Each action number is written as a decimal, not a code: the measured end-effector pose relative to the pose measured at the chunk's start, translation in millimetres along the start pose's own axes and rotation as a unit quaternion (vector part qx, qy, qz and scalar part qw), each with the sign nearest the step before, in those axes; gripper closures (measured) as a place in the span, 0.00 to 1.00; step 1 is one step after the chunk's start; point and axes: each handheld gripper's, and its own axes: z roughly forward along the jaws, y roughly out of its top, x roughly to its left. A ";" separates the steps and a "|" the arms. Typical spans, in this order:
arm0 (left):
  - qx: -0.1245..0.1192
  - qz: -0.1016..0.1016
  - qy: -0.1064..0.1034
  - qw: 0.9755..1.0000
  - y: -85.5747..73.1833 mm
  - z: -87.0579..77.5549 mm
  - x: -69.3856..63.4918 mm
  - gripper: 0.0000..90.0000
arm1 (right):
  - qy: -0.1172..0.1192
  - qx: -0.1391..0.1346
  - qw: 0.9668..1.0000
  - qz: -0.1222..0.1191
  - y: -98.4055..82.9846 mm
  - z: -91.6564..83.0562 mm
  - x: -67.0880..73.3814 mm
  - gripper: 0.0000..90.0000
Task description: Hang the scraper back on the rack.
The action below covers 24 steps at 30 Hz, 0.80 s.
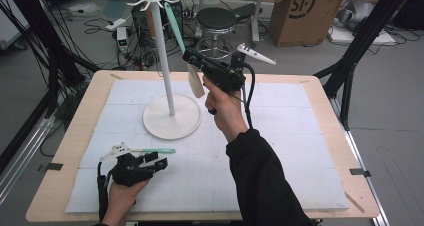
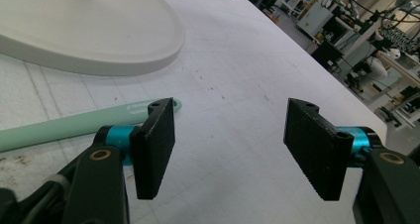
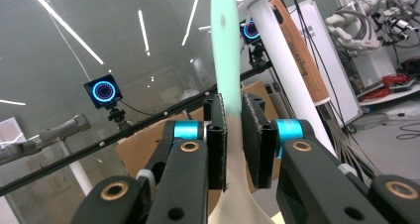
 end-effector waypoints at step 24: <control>-0.002 -0.001 -0.004 1.000 -0.2 -1.0 0.3 0.41 | -0.037 0.025 0.999 -0.009 -2.6 15.9 -0.9 0.91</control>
